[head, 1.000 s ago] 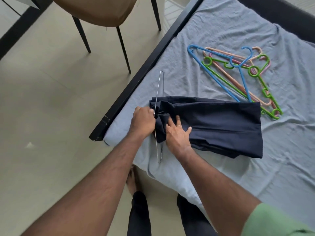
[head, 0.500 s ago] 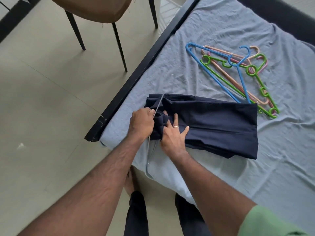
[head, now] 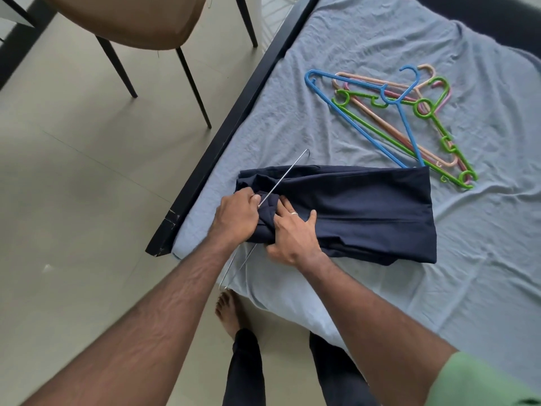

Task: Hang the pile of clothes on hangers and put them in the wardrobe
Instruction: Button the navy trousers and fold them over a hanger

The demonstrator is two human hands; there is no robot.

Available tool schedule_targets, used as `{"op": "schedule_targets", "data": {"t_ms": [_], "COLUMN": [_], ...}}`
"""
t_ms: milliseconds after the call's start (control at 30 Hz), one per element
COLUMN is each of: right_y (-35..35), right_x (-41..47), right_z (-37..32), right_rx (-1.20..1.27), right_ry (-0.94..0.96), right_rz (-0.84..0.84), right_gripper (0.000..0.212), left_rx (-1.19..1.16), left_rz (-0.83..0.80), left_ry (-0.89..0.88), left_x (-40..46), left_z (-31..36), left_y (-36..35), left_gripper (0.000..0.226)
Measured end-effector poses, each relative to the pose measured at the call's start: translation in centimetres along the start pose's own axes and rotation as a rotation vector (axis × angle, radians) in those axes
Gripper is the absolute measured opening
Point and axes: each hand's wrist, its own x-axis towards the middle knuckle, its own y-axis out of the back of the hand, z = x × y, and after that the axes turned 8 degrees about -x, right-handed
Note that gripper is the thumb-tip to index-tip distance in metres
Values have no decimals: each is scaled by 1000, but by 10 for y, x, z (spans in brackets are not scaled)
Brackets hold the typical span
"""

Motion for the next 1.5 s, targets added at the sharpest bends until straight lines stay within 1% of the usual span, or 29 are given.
{"op": "schedule_targets", "data": {"t_ms": [67,167,200,267,333,433,500,567,667,700,767,833,900,933,967,1000,1033,1067,1100,1133,1167,1200,1233,1300,1333,1367,1433,1500], "right_y": [-2,-4,-5,-9,-6,7,11,4,-5,-6,-7,-4,-1,3,4,5,5,3,-1,-3,-2,-1,-1,4,7,6,2,3], "right_x": [-6,-14,-13,-8,-5,-6,-6,-3,-9,-14,-29,-41,-39,-38,-34,-31,-29,-29,-30,-32,-36,-40,-46,-55,-60,-64,-66,-65], "right_z": [2,-4,-8,-16,-22,-23,-22,-16,10,19,28,24,21,22,24,29,34,41,47,53,60,66,76,94,102,108,112,105], "right_rx": [-8,14,28,43,59,54,-25,9,268,393,725,1060,1370,1489,1543,1541,1497,1420,1330,1268,1256,1259,1247,1179,1154,1149,1197,1272], "right_ry": [17,5,-25,-64,-64,-50,-16,31,104,114,96,26,-110,-210,-323,-425,-504,-564,-602,-638,-682,-720,-741,-729,-705,-680,-605,-525], "right_rz": [37,57,36,-26,-103,-260,-305,-306,-155,-96,20,64,123,152,187,226,268,318,368,410,443,472,501,545,560,561,512,464], "right_gripper": [64,45,47,59,67,72,74,78,86,89,84,66,35,21,21,27,28,27,27,26,26,25,26,26,25,26,26,29], "left_rx": [-38,-67,-29,63,91,123,152,139,35,3,-47,-80,-112,-88,-49,-20,7,60,178,351,504,601,641,592,590,642,786,794], "left_rz": [17,22,18,13,-7,-68,-87,-71,-73,-76,-92,-110,-112,-69,18,106,142,112,37,-51,-121,-149,-123,19,62,83,94,100], "left_ry": [27,59,60,43,12,19,69,71,52,41,20,-37,-149,-230,-317,-386,-410,-392,-367,-346,-320,-302,-299,-285,-259,-245,-252,-247], "left_x": [1,1,1,-4,-18,-45,-52,-44,-32,-30,-28,-28,-33,-35,-35,-32,-29,-24,-19,-16,-15,-14,-14,-16,-16,-17,-20,-23], "left_z": [1,4,6,11,21,45,52,43,18,12,9,16,26,30,33,34,33,29,21,12,4,-4,-8,-8,-6,-3,3,8], "left_y": [-1,0,0,0,-6,-21,-29,-32,-36,-37,-40,-47,-55,-58,-60,-62,-62,-62,-63,-64,-65,-65,-65,-60,-60,-61,-63,-66], "left_gripper": [35,37,36,33,32,37,41,38,34,33,31,29,33,36,38,37,37,40,44,47,47,46,43,39,38,35,30,33]}}
